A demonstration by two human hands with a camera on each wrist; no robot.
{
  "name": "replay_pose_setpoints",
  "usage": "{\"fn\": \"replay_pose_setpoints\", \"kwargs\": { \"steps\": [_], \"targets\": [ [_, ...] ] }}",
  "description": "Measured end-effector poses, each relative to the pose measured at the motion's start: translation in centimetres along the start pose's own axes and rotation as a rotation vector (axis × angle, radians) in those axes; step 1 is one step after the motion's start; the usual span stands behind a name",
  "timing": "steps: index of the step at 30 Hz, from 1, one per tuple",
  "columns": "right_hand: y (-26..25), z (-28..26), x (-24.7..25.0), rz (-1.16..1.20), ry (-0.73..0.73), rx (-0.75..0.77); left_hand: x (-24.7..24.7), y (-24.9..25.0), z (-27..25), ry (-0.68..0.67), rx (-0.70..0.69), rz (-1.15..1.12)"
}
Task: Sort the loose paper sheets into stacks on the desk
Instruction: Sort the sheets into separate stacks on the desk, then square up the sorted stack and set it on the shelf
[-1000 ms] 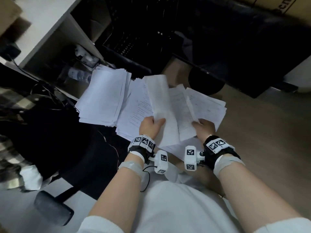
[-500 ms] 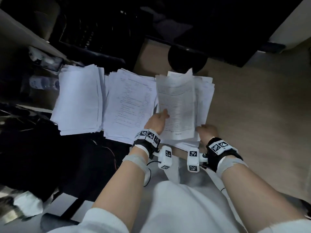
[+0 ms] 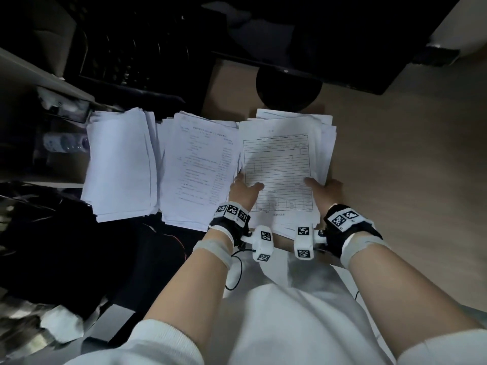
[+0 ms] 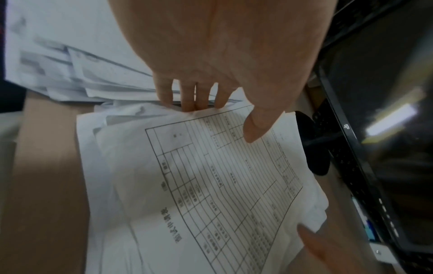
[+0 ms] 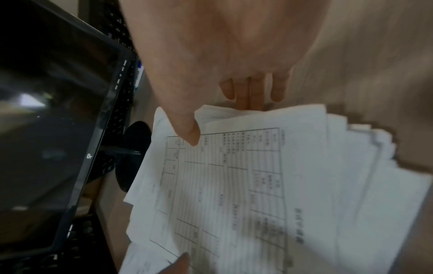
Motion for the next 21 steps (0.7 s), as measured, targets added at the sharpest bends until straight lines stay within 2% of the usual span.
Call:
{"fn": "replay_pose_setpoints", "kwargs": {
  "steps": [3, 7, 10, 13, 16, 19, 21],
  "targets": [
    [-0.7, 0.8, -0.8, 0.091, -0.028, -0.041, 0.0, -0.1, 0.5, -0.024, 0.029, 0.079],
    [-0.8, 1.8, -1.1, 0.033, -0.03, -0.07, 0.2, -0.5, 1.3, -0.042, 0.06, 0.17],
    [-1.2, 1.7, -0.7, -0.01, 0.076, -0.116, -0.6, -0.1, 1.1, -0.055, 0.061, 0.237],
    [-0.4, 1.9, 0.5, -0.082, 0.158, -0.211, -2.0, 0.6, 0.5, -0.058, 0.049, 0.139],
    [0.3, 2.2, 1.3, -0.049, 0.153, -0.184, -3.3, 0.7, 0.6, -0.096, 0.068, -0.037],
    [1.3, 3.0, 2.6, -0.079, 0.212, -0.144, -4.2, 0.5, 0.7, -0.101, 0.094, -0.222],
    [1.9, 3.4, 3.2, -0.086, 0.181, -0.125, -5.0, 0.1, 0.8, -0.134, 0.085, -0.232]
  ]
}}
Point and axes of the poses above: each hand's wrist, its own z-axis towards the middle knuckle, its own x-axis out of the back of the hand, y = z × x, the point moved 6 cm from there along z, towards the middle knuckle, and after that the axes turned 7 degrees about -x, right-handed, at the moved point
